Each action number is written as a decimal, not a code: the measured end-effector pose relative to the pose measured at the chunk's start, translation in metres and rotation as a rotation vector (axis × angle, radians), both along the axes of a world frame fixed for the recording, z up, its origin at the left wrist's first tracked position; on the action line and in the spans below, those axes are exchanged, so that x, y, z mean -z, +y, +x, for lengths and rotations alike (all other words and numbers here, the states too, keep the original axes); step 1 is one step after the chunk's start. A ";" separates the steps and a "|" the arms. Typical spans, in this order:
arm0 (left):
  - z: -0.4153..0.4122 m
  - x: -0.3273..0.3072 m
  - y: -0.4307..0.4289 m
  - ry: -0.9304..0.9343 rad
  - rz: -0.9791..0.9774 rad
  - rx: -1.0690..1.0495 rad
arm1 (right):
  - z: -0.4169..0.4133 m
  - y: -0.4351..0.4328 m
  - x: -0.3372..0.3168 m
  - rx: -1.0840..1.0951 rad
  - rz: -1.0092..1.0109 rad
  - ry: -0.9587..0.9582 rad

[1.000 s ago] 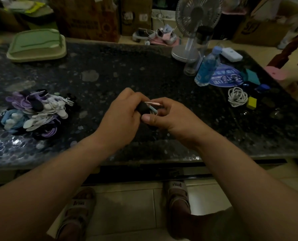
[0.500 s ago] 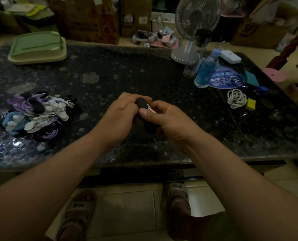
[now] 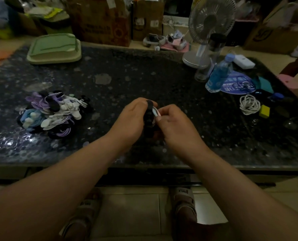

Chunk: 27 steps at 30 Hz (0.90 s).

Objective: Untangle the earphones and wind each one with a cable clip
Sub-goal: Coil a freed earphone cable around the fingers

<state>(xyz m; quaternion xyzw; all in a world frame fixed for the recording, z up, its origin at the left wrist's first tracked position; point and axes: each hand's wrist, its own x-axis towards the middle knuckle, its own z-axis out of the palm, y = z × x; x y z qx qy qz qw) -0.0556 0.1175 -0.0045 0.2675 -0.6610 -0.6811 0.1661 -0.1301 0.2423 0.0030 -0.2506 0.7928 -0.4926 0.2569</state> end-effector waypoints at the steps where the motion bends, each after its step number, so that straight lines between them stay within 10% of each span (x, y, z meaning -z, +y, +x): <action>1: -0.001 0.001 0.001 0.003 0.051 0.018 | -0.001 0.000 0.001 0.015 -0.002 0.035; 10: 0.000 0.001 -0.015 0.048 0.334 0.024 | -0.018 0.009 0.000 0.026 0.013 0.318; 18: -0.003 0.008 -0.018 0.002 0.194 0.026 | -0.012 0.006 -0.007 -0.257 0.148 0.891; 27: -0.002 0.012 -0.024 -0.037 0.402 0.128 | -0.030 0.012 -0.004 -0.364 0.154 0.782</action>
